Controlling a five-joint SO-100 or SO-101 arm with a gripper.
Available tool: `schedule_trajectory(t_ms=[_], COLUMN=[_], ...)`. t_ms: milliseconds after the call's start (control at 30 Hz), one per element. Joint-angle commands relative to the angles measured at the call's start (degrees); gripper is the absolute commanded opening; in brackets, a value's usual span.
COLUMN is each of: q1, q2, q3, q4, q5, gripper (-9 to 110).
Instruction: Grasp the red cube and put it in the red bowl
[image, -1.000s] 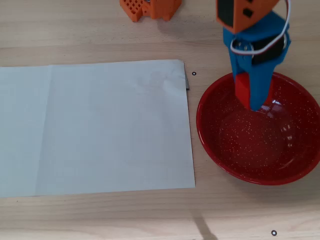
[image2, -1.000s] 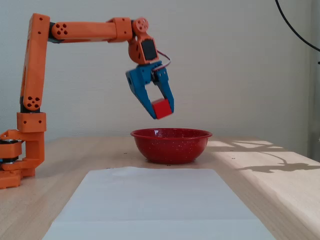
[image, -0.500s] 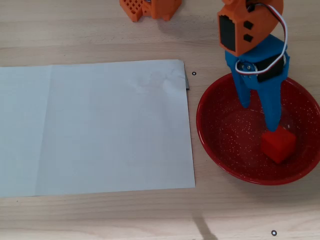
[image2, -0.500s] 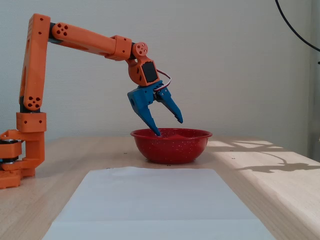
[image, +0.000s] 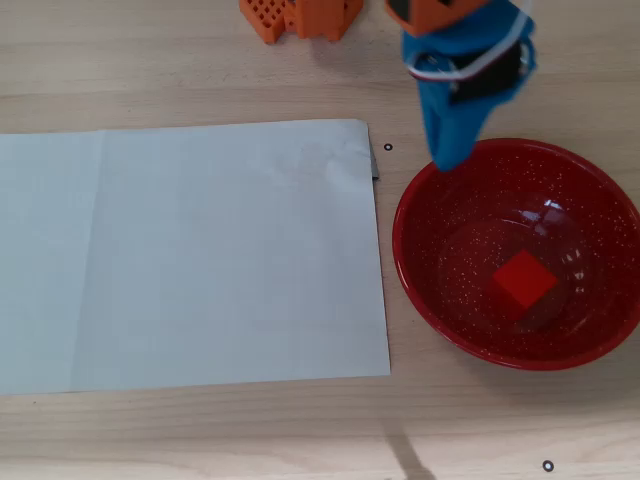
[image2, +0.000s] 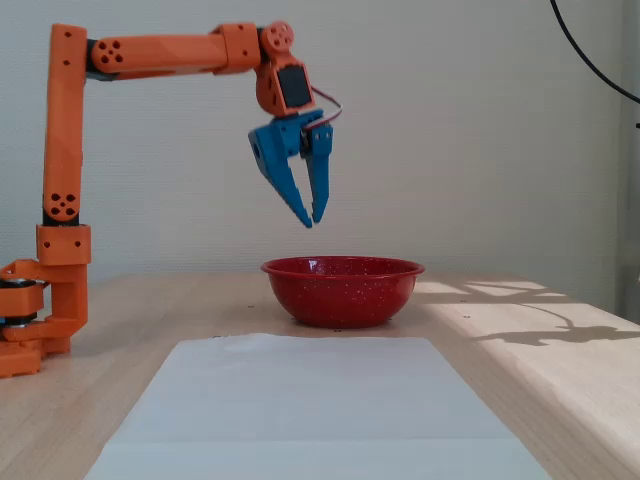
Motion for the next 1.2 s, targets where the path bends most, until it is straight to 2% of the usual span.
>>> schedule_trajectory(t_ms=[0, 167, 367, 667, 1167], q1=[-2.72, -8.35, -13.71, -18.11, -18.72], q2=[11.07, 18.02, 28.39, 48.69, 80.07], q3=[-7.29, -5.19, 4.31, 33.22, 77.52], q4=[2.99, 8.00, 7.38, -6.50, -29.97], q5=[1.32, 3.25, 3.08, 0.62, -1.32], gripper=[0, 0, 0, 0, 0])
